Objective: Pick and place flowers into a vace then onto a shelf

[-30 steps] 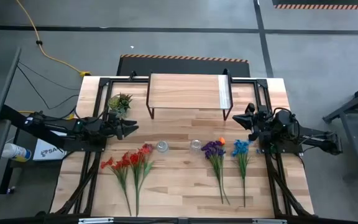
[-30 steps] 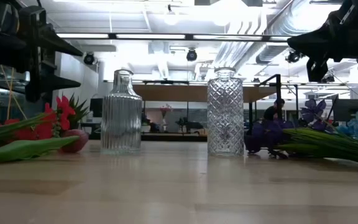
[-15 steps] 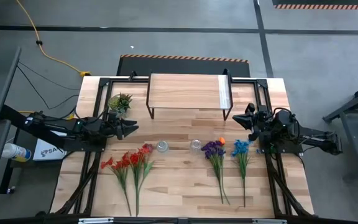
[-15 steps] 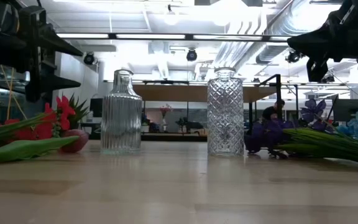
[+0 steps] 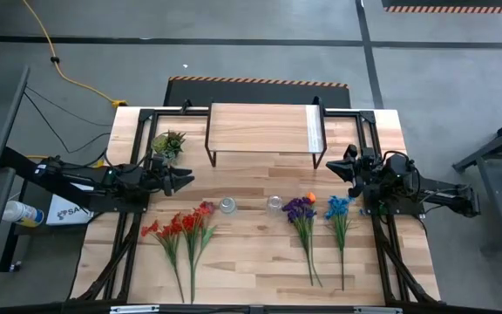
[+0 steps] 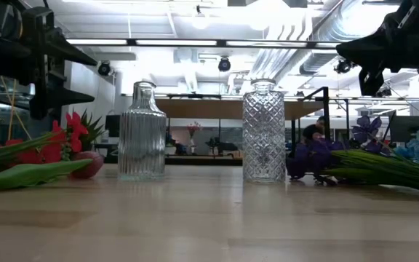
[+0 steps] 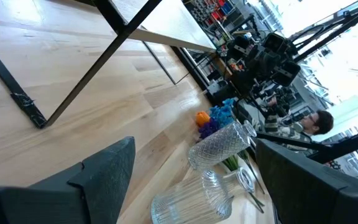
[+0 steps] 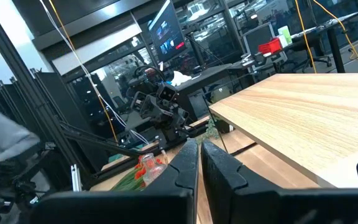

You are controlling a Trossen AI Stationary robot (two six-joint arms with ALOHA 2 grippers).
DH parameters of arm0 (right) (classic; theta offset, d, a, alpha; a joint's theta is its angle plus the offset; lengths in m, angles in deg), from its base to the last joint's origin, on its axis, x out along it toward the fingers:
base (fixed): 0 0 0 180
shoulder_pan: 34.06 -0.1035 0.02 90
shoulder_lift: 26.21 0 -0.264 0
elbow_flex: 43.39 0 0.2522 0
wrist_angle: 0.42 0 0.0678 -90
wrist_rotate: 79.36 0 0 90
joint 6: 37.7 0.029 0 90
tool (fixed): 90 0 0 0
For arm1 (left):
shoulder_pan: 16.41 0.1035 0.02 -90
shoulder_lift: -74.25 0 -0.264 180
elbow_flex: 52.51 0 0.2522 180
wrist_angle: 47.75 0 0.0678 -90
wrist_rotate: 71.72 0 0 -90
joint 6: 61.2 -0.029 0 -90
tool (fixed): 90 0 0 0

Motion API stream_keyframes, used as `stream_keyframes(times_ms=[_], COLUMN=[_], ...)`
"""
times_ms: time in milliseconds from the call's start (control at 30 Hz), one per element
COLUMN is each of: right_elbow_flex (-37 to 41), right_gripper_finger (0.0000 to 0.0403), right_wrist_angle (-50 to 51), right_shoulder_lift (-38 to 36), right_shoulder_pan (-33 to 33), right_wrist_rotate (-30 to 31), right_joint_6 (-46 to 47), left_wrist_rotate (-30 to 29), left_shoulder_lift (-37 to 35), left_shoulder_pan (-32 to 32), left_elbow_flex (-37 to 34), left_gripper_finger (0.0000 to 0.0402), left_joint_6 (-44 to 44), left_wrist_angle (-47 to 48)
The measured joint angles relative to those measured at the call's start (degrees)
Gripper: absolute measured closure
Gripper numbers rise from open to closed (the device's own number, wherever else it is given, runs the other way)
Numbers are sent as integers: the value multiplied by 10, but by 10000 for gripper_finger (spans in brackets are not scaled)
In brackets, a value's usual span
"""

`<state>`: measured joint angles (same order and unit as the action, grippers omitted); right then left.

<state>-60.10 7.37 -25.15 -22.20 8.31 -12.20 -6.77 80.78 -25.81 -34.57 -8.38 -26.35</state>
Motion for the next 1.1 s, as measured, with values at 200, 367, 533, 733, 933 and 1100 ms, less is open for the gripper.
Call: stream_keyframes(times_ms=[200, 367, 533, 733, 933, 1100], right_elbow_flex=[0, 0, 0, 0, 0, 0], right_gripper_finger=[391, 391, 391, 391, 391, 391], right_wrist_angle=[0, 0, 0, 1, 0, -9], right_shoulder_lift=[0, 0, 0, 0, 0, 0], right_shoulder_pan=[0, 0, 0, 0, 0, 0], right_wrist_rotate=[0, 0, 0, 0, 25, 51], right_joint_6=[0, 0, 0, 0, -22, -93], left_wrist_rotate=[0, -1, -72, -93, -84, -44], left_shoulder_lift=[0, 0, 0, 0, 0, 0], left_shoulder_pan=[0, 0, 0, 0, 0, 0], left_elbow_flex=[0, 0, 0, 0, 0, 0], left_gripper_finger=[37, 37, 37, 37, 37, 37], left_joint_6=[0, 0, 0, 0, 42, 8], left_wrist_angle=[0, -4, -22, -40, -80, -197])
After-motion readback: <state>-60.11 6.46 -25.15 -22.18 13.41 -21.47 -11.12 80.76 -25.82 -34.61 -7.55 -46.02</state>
